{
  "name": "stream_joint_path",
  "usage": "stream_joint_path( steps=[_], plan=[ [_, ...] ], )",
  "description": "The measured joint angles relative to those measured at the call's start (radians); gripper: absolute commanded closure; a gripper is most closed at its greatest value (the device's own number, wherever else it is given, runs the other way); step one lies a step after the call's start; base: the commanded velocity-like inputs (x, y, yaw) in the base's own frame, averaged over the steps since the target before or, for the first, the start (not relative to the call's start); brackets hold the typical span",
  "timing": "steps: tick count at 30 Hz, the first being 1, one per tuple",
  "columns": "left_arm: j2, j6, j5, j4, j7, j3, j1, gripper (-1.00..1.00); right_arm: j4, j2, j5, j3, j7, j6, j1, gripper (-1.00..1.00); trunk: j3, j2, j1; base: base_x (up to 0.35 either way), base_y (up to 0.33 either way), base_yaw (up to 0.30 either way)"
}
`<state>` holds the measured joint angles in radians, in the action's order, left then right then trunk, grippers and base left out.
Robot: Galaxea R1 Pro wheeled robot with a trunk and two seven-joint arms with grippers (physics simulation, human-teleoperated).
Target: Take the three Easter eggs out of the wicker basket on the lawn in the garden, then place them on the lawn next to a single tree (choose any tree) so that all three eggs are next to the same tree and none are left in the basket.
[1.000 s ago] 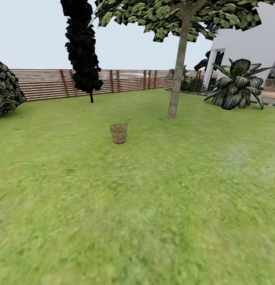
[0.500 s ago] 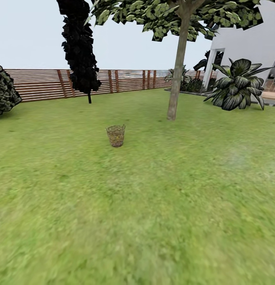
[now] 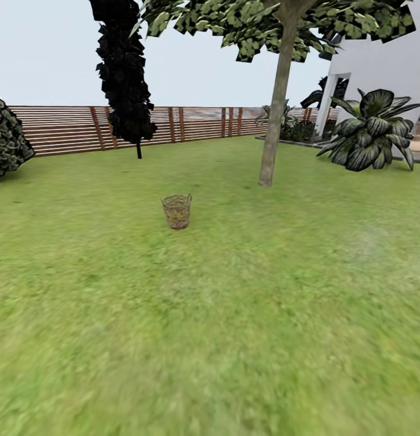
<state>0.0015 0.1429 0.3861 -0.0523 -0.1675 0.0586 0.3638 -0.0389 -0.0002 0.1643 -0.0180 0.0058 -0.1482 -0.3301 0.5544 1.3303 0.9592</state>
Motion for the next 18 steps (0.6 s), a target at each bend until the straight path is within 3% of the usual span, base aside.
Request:
stream_joint_path(
  steps=[18],
  plan=[
    [-0.004,0.0,-0.002,0.001,0.001,-0.001,0.0,-1.0,0.0,0.0,-0.003,-0.001,-0.002,0.0,0.0,-1.0,0.0,0.0,0.0,0.308,-0.182,0.289]
  ],
)
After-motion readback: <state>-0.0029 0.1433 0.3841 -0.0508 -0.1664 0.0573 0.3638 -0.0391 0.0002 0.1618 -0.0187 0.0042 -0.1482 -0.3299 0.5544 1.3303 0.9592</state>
